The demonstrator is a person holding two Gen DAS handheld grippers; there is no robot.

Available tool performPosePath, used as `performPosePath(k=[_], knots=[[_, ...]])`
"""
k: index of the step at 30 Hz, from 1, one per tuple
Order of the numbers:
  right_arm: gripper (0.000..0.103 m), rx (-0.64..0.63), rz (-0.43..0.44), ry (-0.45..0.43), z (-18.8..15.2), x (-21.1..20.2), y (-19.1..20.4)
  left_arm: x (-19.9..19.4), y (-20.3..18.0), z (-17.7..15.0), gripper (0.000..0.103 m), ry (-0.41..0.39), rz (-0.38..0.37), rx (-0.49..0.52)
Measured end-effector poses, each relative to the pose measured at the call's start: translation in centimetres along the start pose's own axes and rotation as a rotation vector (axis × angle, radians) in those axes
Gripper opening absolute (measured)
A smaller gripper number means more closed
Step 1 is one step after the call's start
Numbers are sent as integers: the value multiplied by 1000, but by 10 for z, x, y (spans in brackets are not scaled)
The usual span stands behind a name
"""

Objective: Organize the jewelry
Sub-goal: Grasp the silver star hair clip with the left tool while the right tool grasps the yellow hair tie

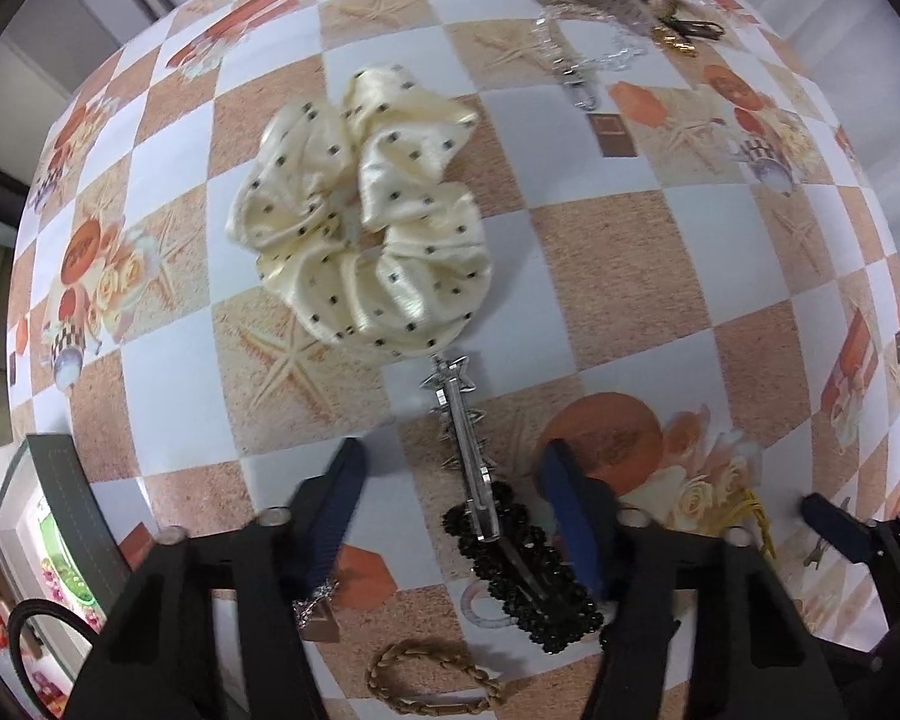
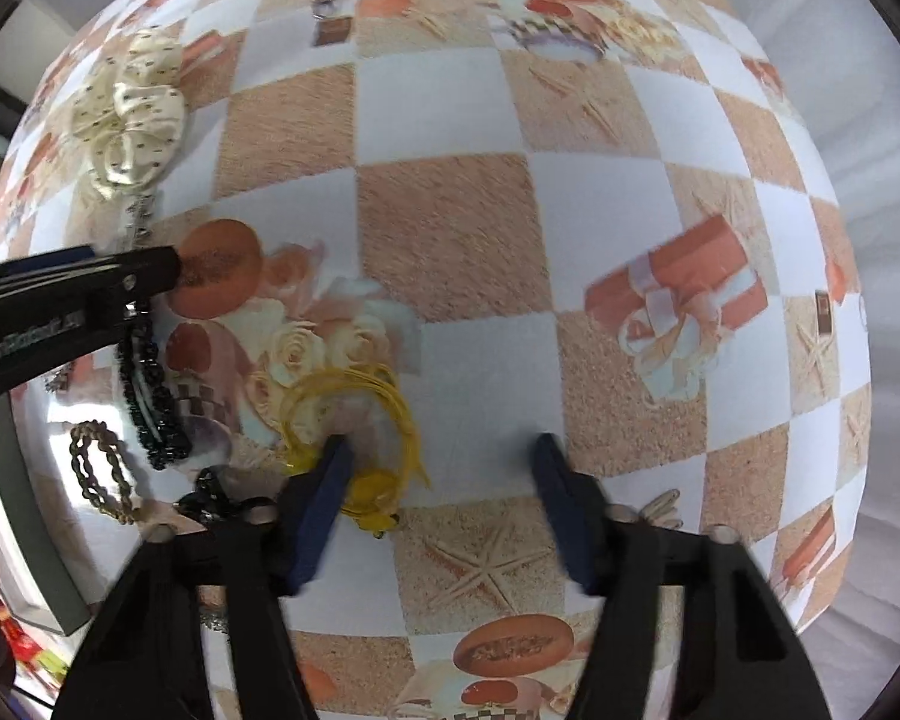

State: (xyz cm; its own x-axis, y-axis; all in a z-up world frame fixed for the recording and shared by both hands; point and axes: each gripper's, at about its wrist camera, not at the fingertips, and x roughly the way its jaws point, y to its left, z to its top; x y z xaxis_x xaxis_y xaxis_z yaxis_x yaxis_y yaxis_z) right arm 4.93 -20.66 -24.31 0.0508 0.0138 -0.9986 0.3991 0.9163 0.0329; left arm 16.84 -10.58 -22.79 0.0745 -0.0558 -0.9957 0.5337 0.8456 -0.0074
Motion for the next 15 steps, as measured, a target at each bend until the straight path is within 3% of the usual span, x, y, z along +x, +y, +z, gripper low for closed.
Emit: performPosePath(k=[1, 2, 3, 4, 9, 15], knots=[[34, -16, 1, -5, 0, -1, 4, -1, -3, 1, 43, -2, -4, 10], [26, -32, 4, -7, 1, -2, 7, -3, -5, 3, 36, -6, -6, 19], [15, -38, 7, -6, 2, -2, 10, -4, -8, 4, 22, -7, -10, 25], [7, -37, 10, -4, 3, -1, 10, -4, -14, 8, 21, -3, -17, 23], [7, 39, 87, -22, 8, -11, -10, -20, -8, 9, 21, -34, -89, -10], [7, 81, 181, -56, 6, -31, -36, -47, -1, 1, 21, -74, -104, -39]])
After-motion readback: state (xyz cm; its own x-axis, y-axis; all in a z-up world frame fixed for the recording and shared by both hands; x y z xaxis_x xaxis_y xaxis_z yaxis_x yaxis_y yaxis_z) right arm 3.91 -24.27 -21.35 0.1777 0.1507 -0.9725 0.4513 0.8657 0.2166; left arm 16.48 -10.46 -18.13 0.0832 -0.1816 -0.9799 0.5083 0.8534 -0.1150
